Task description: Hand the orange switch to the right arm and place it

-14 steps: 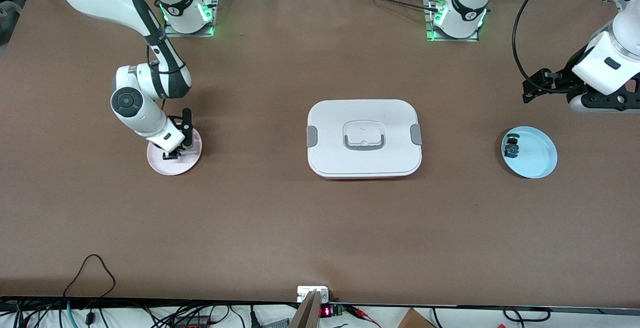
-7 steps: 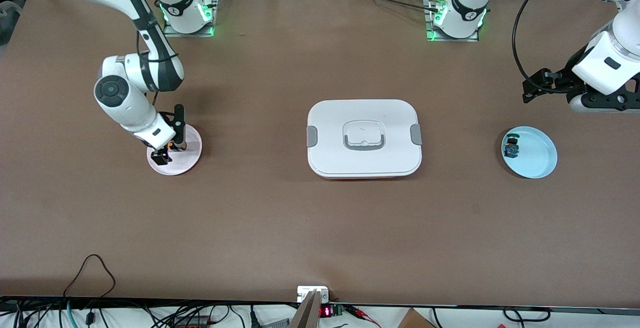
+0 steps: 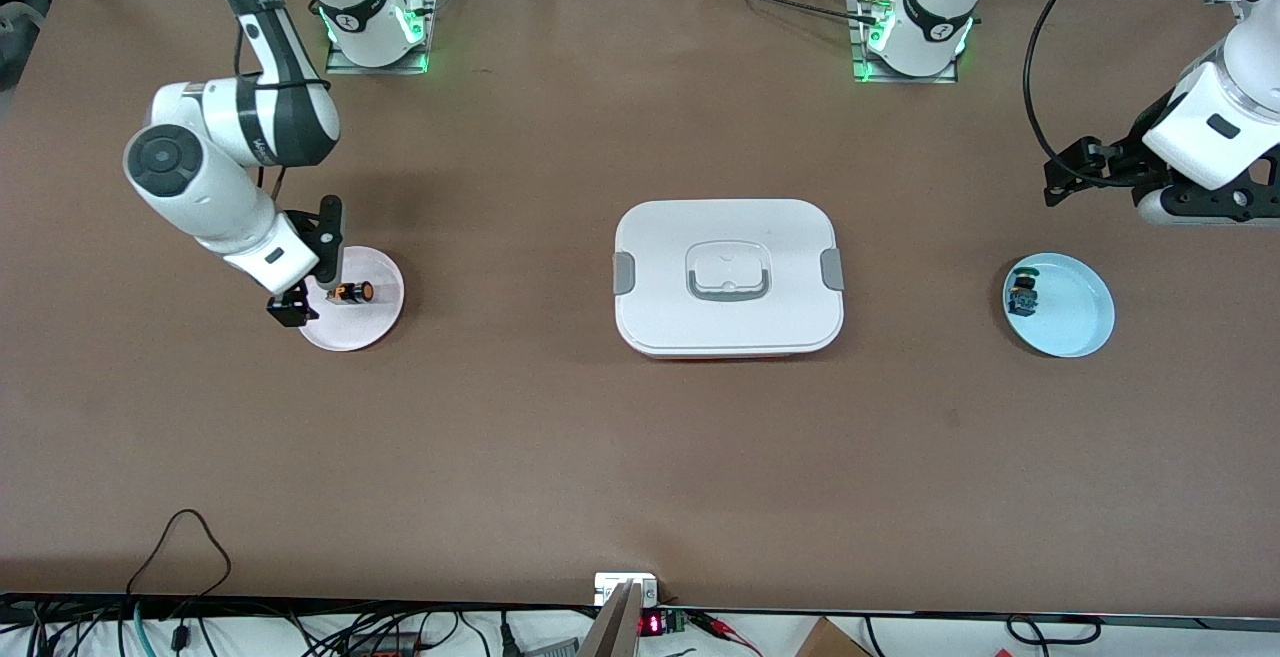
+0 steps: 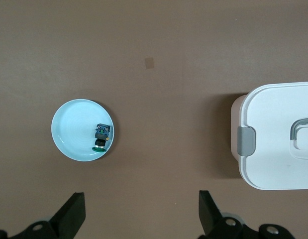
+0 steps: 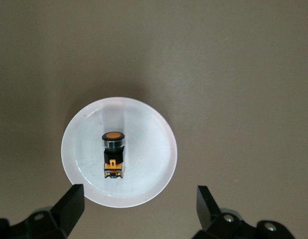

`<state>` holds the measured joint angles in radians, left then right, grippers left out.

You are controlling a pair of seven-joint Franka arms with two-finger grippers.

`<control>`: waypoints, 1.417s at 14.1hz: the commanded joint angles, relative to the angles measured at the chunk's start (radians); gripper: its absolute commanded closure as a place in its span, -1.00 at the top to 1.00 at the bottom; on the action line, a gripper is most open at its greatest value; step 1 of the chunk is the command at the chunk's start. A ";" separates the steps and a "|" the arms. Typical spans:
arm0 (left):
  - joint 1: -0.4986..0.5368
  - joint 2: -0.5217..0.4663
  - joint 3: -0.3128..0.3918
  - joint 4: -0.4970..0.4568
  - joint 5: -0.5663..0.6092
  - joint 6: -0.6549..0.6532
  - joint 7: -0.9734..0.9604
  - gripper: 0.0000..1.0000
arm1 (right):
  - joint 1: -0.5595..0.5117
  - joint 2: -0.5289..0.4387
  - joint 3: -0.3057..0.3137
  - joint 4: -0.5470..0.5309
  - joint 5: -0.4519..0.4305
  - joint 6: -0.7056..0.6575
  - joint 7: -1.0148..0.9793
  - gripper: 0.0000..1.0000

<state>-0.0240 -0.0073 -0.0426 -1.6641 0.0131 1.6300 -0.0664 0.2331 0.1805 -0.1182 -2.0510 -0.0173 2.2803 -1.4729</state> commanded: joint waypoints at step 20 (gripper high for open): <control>0.004 -0.014 -0.005 -0.002 -0.013 0.001 -0.009 1.00 | 0.015 -0.075 -0.004 0.331 0.123 -0.667 1.361 1.00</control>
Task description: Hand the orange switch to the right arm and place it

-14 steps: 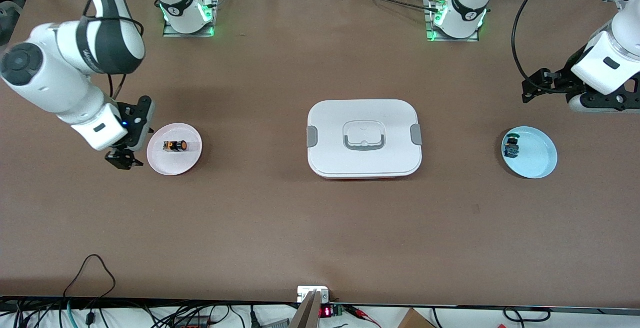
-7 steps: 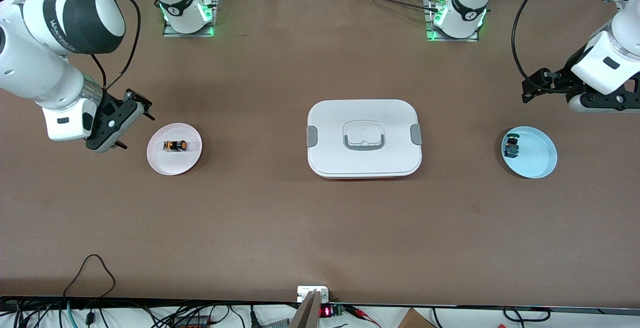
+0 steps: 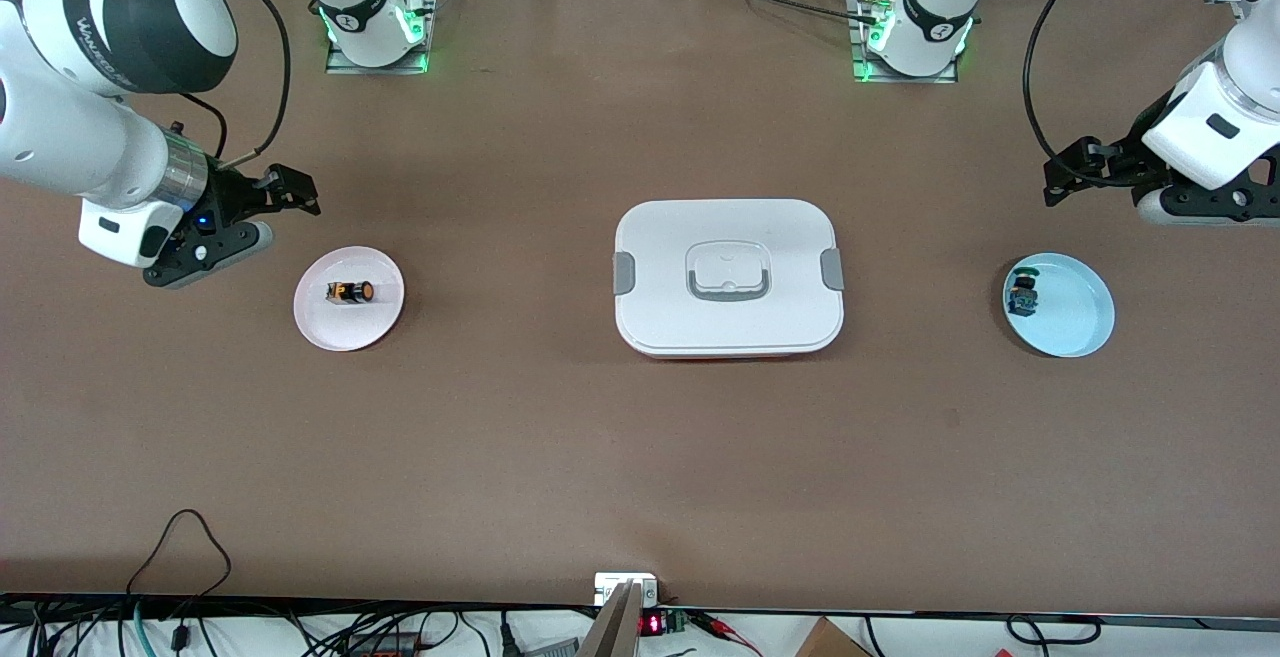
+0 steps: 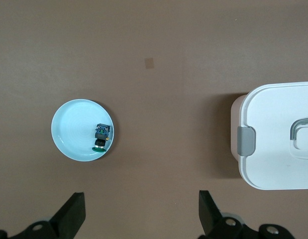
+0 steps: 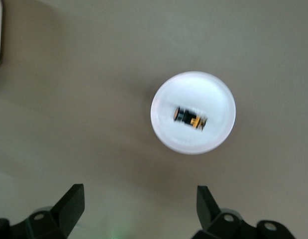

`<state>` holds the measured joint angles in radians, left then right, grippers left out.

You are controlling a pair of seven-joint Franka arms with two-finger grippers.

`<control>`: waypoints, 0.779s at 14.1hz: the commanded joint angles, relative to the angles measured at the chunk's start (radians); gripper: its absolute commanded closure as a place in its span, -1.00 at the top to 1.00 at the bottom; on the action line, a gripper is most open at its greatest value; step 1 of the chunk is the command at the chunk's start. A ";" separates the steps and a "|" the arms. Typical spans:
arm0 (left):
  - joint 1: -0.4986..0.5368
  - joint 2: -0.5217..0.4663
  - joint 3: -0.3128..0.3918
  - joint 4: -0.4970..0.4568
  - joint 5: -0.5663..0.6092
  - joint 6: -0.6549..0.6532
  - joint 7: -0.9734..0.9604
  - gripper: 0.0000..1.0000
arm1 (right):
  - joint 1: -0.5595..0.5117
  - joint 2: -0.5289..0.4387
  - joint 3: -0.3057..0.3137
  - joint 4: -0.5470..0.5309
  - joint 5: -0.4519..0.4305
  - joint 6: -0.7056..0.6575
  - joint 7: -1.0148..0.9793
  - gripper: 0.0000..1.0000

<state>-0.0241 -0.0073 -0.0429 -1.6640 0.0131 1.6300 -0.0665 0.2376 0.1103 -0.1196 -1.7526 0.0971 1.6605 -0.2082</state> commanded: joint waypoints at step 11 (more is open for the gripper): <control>0.004 -0.014 -0.006 -0.002 -0.013 0.001 -0.009 1.00 | -0.116 0.054 -0.084 0.255 -0.016 -0.120 0.139 1.00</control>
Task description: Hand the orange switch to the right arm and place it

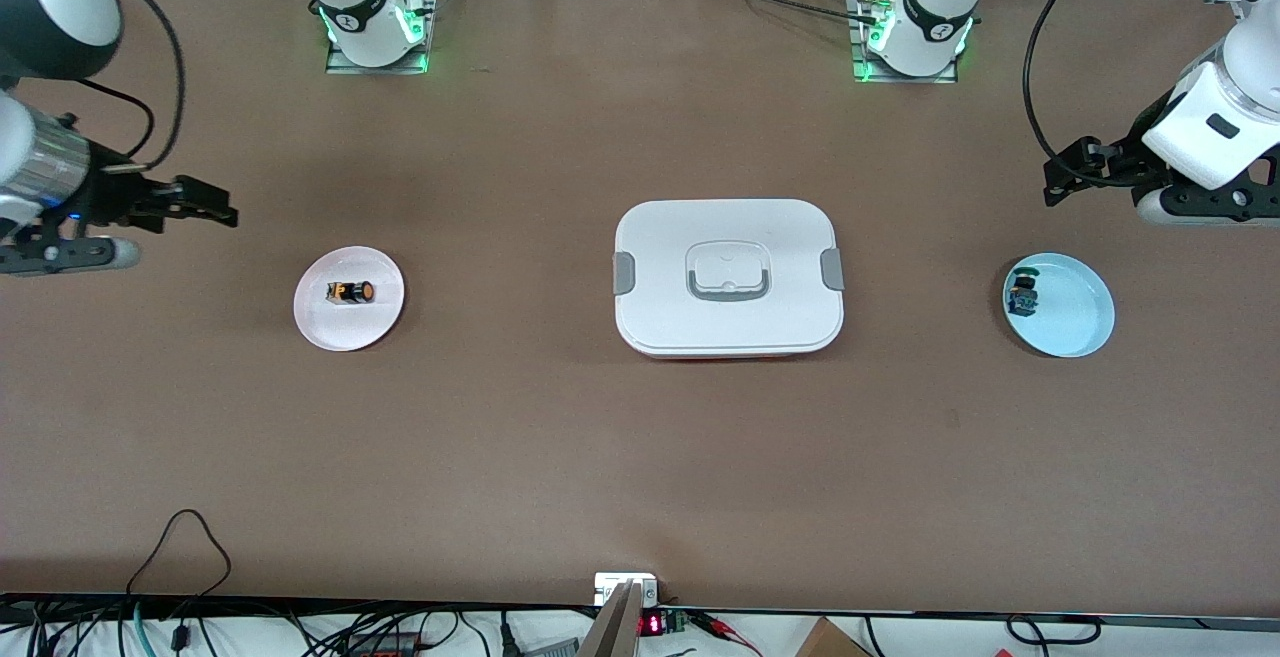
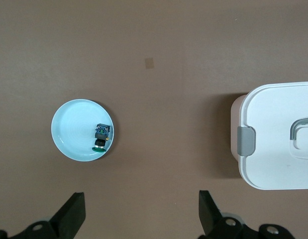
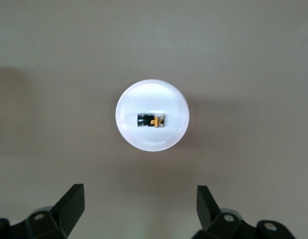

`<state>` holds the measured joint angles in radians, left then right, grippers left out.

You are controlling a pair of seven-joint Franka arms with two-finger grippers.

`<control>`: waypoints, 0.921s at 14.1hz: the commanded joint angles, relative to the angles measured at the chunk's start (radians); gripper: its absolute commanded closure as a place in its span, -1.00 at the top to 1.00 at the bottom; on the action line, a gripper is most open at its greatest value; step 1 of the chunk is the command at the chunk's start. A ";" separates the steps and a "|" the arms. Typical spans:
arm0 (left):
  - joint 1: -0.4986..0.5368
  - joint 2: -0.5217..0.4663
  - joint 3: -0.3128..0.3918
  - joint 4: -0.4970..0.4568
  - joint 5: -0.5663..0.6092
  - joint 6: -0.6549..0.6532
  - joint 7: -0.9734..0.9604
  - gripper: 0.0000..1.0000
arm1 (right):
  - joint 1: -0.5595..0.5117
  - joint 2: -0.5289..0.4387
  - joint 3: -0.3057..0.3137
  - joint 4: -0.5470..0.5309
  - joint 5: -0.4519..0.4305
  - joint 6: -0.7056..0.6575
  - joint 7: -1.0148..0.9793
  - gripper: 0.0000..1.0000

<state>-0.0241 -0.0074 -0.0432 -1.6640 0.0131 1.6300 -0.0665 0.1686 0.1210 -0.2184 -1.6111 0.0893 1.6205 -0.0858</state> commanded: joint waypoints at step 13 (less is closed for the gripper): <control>0.004 -0.014 -0.006 0.000 -0.013 -0.001 -0.009 1.00 | -0.153 0.020 0.142 0.050 -0.079 -0.076 0.081 1.00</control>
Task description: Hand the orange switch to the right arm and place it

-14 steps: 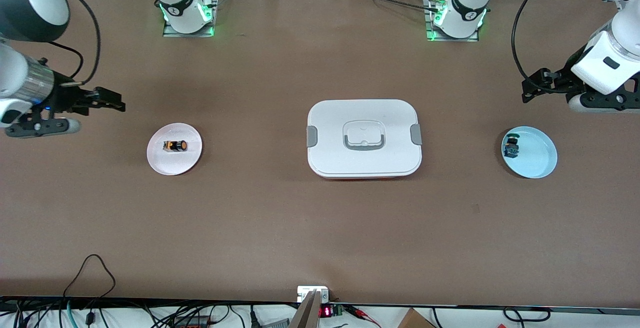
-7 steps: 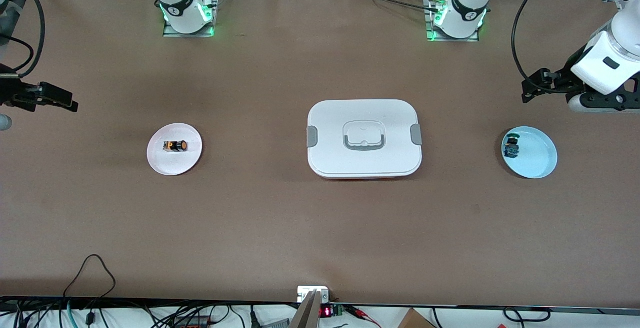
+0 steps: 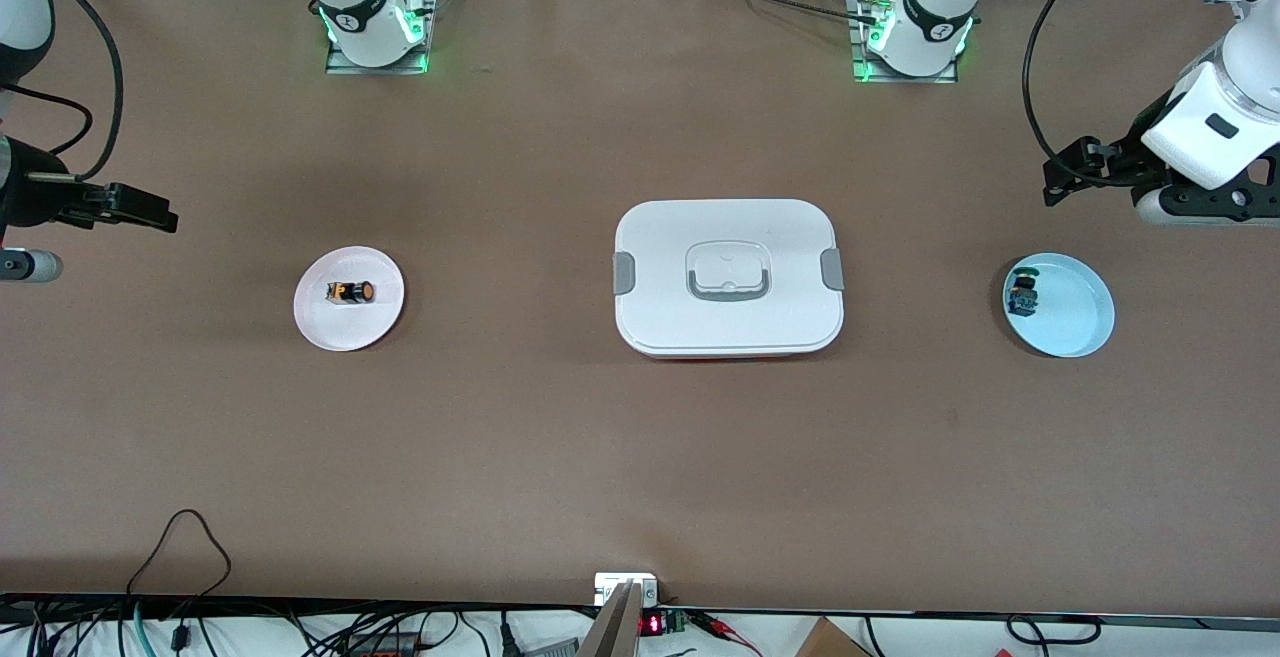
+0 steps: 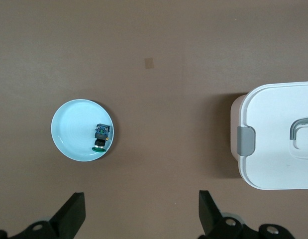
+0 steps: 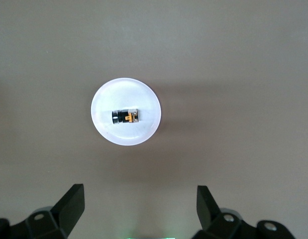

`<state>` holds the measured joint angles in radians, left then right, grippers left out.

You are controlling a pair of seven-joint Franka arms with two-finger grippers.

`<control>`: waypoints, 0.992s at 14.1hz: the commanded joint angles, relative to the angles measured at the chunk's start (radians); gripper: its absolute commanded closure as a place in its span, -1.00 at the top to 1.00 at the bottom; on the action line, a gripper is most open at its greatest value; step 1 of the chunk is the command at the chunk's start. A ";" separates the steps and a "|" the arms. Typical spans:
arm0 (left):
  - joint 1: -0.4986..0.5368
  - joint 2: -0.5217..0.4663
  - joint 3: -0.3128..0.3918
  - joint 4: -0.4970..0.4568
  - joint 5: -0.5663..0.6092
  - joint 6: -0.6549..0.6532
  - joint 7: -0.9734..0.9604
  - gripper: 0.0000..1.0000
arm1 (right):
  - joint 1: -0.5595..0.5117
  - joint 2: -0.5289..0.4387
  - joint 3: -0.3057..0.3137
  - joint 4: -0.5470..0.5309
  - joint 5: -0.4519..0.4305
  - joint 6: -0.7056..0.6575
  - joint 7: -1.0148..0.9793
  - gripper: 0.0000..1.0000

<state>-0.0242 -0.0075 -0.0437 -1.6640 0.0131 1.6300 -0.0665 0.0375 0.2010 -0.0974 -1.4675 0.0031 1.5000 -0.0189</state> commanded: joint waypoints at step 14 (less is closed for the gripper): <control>0.004 -0.016 -0.005 0.000 -0.013 -0.002 -0.009 1.00 | -0.014 -0.238 0.030 -0.278 -0.003 0.175 -0.006 1.00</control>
<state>-0.0243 -0.0075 -0.0438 -1.6640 0.0131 1.6300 -0.0665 0.0347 -0.0160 -0.0905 -1.7466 0.0030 1.6950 -0.0246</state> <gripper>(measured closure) 0.000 0.000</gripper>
